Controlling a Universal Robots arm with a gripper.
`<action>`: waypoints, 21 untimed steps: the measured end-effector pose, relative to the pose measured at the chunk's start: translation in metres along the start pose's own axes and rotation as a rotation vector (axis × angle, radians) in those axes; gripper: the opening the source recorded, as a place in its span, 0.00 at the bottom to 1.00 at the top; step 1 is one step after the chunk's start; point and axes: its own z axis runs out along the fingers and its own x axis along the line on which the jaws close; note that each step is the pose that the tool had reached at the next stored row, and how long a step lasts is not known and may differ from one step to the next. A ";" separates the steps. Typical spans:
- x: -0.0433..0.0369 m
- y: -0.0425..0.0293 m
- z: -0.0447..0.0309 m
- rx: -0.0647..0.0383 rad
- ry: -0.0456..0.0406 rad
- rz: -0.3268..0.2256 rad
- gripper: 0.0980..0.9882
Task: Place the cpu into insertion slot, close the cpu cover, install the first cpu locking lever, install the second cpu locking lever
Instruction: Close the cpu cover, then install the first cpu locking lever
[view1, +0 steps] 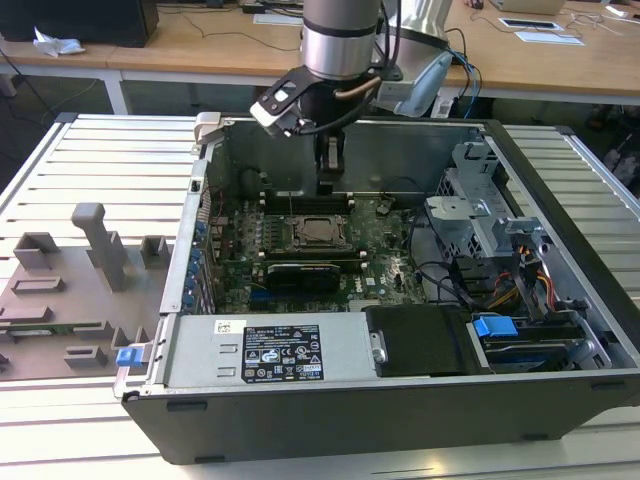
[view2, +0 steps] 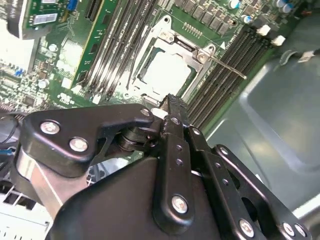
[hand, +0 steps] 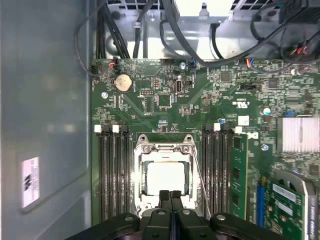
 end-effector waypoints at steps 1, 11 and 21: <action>0.0000 0.0000 -0.0039 0.000 0.0000 0.000 0.01; 0.0000 0.0001 -0.0048 0.000 0.0001 0.000 0.01; 0.0000 0.0000 -0.0049 0.001 0.0014 -0.206 0.01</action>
